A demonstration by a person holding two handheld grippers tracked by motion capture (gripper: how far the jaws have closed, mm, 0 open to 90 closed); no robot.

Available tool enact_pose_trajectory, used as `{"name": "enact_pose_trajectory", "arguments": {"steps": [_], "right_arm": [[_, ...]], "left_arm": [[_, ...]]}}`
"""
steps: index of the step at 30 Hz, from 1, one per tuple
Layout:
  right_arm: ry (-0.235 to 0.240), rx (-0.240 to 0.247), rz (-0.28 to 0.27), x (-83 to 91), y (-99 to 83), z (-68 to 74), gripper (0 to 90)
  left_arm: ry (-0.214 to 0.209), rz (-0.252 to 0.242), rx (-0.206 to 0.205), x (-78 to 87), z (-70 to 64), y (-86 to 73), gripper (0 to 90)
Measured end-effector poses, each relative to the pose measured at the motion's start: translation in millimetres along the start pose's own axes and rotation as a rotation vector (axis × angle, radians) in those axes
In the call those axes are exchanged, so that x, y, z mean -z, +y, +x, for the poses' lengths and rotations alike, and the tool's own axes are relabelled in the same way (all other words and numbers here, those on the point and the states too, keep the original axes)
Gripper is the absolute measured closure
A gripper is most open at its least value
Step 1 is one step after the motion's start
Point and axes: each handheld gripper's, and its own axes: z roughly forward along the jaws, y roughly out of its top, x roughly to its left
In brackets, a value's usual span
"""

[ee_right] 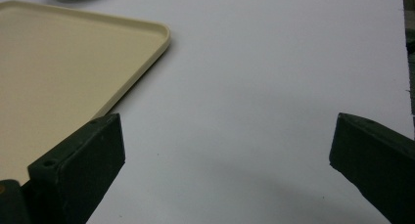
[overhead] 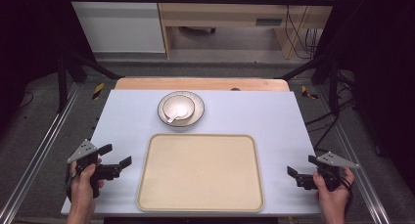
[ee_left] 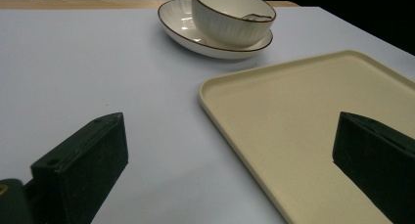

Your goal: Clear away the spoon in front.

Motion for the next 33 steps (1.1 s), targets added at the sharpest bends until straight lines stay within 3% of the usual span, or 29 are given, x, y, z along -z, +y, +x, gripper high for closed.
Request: {"name": "enact_pose_trajectory", "arguments": {"steps": [8,11,19,20,22,26,28,33], "right_arm": [[0.003,-0.008,0.0,-0.3,-0.3,-0.4,0.4],[-0.004,-0.008,0.002,-1.7,-1.6,-1.1,0.5],[0.005,-0.004,-0.003,-2.3,-0.5,0.1,0.5],[0.006,-0.007,-0.003,-2.5,-0.8,0.1,0.4],[0.004,-0.012,0.0,-2.8,-1.3,0.0,0.5],[0.0,-0.013,-0.004,-2.4,-0.9,-0.6,0.4],[0.002,-0.013,-0.005,-1.8,-0.9,-0.9,0.5],[0.005,-0.018,-0.014,-1.5,-1.0,-1.4,0.5]], "left_arm": [[-0.022,0.079,0.015,-28.1,-10.5,19.4,0.0],[-0.062,0.091,0.018,-38.2,-13.3,31.9,0.0],[-0.028,0.144,0.02,-60.3,-16.0,45.1,3.8],[-0.028,0.144,0.02,-60.3,-16.0,45.1,5.6],[0.018,0.17,0.003,-68.2,-19.7,50.4,11.9],[0.024,0.184,-0.001,-74.8,-21.9,56.0,18.4],[0.047,0.191,-0.007,-80.4,-24.8,61.5,22.7],[0.041,0.172,0.038,-89.8,-25.4,68.5,34.1]]}}
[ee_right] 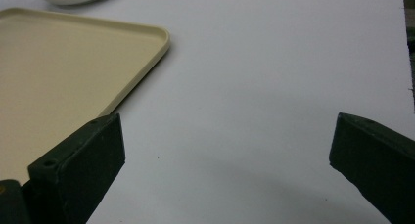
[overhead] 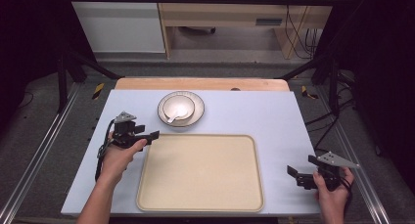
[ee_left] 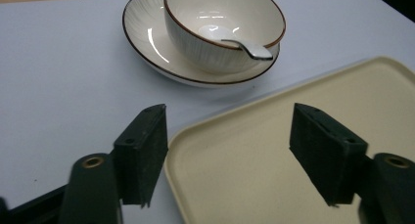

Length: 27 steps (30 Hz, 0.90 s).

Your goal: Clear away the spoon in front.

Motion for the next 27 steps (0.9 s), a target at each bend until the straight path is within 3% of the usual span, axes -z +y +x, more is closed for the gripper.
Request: {"name": "enact_pose_trajectory", "arguments": {"steps": [4,7,9,15,21,23,27], "right_arm": [[0.002,-0.004,0.002,-0.5,0.1,0.9,0.5],[0.001,-0.006,-0.001,0.0,0.2,0.8,0.5],[0.002,-0.003,-0.001,0.5,0.0,0.0,0.5],[0.004,-0.015,-0.003,0.7,-0.7,-0.4,0.5],[0.005,-0.017,-0.004,0.4,-1.1,-1.1,0.5],[0.004,-0.016,-0.004,0.2,-1.0,-0.8,0.5],[0.004,-0.012,-0.001,-1.0,-0.5,0.3,0.5]], "left_arm": [[-0.038,-0.026,0.035,-4.5,0.6,8.9,47.1],[-0.054,-0.022,0.042,-8.5,-0.4,13.9,50.8],[-0.066,-0.006,0.05,-15.9,-4.0,20.7,50.4],[-0.046,0.006,0.085,-29.9,-5.2,32.3,50.1],[-0.021,0.058,0.105,-44.4,-1.8,37.6,51.0],[-0.022,0.065,0.112,-47.0,-0.6,37.6,51.8],[-0.069,0.065,0.167,-56.2,2.6,37.4,54.7]]}}
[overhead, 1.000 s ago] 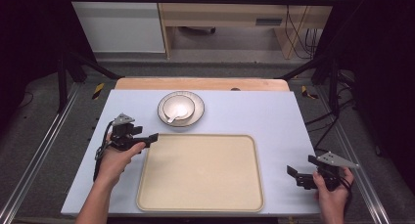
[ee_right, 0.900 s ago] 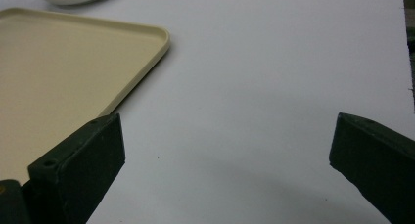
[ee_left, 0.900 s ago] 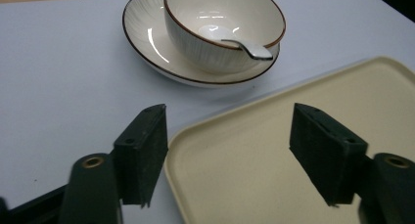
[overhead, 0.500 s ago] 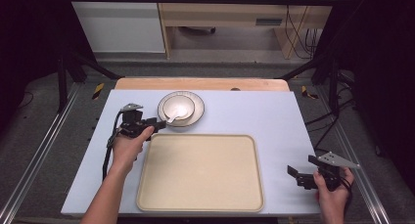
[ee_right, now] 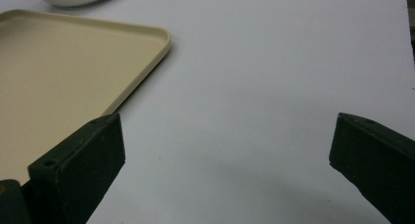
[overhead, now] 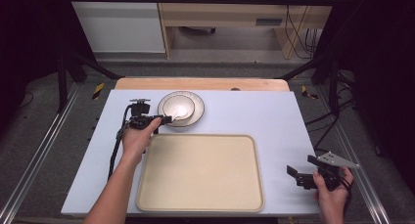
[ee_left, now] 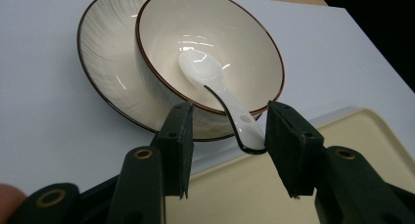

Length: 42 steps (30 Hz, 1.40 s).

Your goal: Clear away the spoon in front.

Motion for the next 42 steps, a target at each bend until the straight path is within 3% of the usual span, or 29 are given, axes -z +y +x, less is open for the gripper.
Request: {"name": "enact_pose_trajectory", "arguments": {"steps": [6,9,17,24,27,40,42], "right_arm": [[0.002,0.001,0.001,0.5,0.1,-0.1,0.5],[0.004,0.001,-0.002,0.3,0.3,-0.9,0.5],[0.006,0.0,-0.003,0.1,0.8,-0.8,0.5],[0.003,-0.001,-0.001,-0.5,0.7,0.0,0.5],[0.005,-0.001,-0.004,0.1,0.6,-0.6,0.5],[0.005,0.003,-0.006,-0.1,1.1,0.4,0.5],[0.005,0.002,-0.006,0.0,1.1,0.6,0.5]], "left_arm": [[-0.033,0.027,0.018,-8.3,0.4,-1.7,62.0],[-0.071,0.031,0.051,-13.1,1.3,-2.5,67.9],[-0.047,0.039,0.056,-12.6,2.0,-2.4,84.8],[-0.031,0.026,0.021,-9.9,0.0,-2.5,85.5],[-0.026,-0.001,0.0,-4.7,-2.9,-1.4,85.6],[-0.036,-0.06,-0.013,25.1,-8.7,1.4,85.7],[-0.039,-0.088,-0.011,32.8,-10.1,-1.4,85.7]]}}
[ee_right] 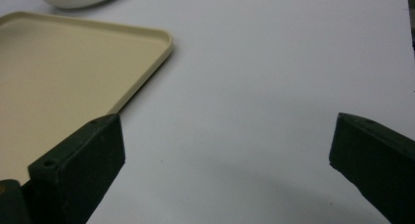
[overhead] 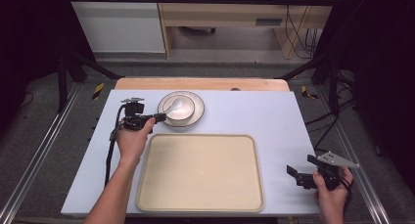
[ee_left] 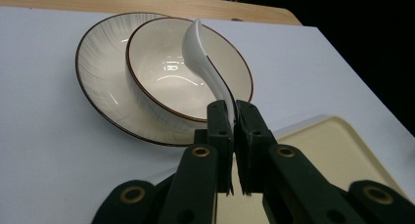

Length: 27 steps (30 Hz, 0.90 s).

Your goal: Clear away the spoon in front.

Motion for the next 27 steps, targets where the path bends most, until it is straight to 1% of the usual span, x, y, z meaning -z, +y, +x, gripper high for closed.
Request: {"name": "enact_pose_trajectory", "arguments": {"steps": [2,3,4,5,11,12,13,14,15,16,17,21,24,26,27], "right_arm": [[0.0,0.001,0.001,0.1,0.0,-0.1,0.5],[-0.001,0.001,-0.001,0.0,-0.1,-0.2,0.5],[0.0,0.0,-0.001,0.0,-0.2,-0.2,0.5],[0.0,0.0,0.0,0.0,-0.1,0.0,0.5],[0.002,0.002,0.005,-0.3,0.1,0.9,0.5],[0.002,0.002,0.005,-0.3,0.1,0.9,0.5],[0.002,0.002,0.006,-0.2,0.0,0.9,0.5],[0.001,0.002,0.006,-0.2,0.0,0.8,0.5],[0.0,0.001,0.005,-0.1,-0.1,0.7,0.5],[0.0,0.001,0.005,-0.1,-0.1,0.7,0.5],[-0.001,-0.001,0.006,0.1,-0.2,0.8,0.5],[-0.002,0.006,0.004,-0.2,-0.2,1.1,0.5],[-0.003,0.009,0.004,-0.4,-0.1,1.3,0.5],[-0.003,0.009,0.004,-0.5,-0.1,1.4,0.5],[-0.002,0.005,0.006,-0.6,-0.2,1.7,0.5]], "left_arm": [[0.0,-0.006,0.0,2.6,-0.2,-1.2,85.7],[0.0,-0.022,0.0,7.8,-0.2,-4.5,85.7],[0.0,-0.022,0.0,7.8,-0.2,-4.5,85.7],[-0.005,-0.035,0.003,13.4,0.4,-8.2,85.7],[-0.008,-0.066,-0.003,29.8,1.0,-18.2,85.7],[-0.008,-0.066,-0.003,29.8,1.0,-18.2,85.7],[-0.009,-0.07,-0.012,35.0,-0.5,-21.5,85.7],[-0.009,-0.07,-0.012,35.0,-0.5,-21.5,85.7],[-0.015,-0.081,-0.013,40.3,-1.9,-25.6,85.7],[-0.015,-0.081,-0.013,40.3,-1.9,-25.6,85.7],[-0.017,-0.092,-0.014,45.7,-3.0,-30.4,85.7],[-0.025,-0.106,-0.009,54.8,-3.7,-42.9,85.7],[-0.022,-0.119,0.003,60.5,-2.8,-52.9,85.7],[-0.015,-0.117,-0.002,62.0,-3.1,-55.9,85.7],[-0.008,-0.117,-0.013,64.6,-5.7,-61.7,85.7]]}}
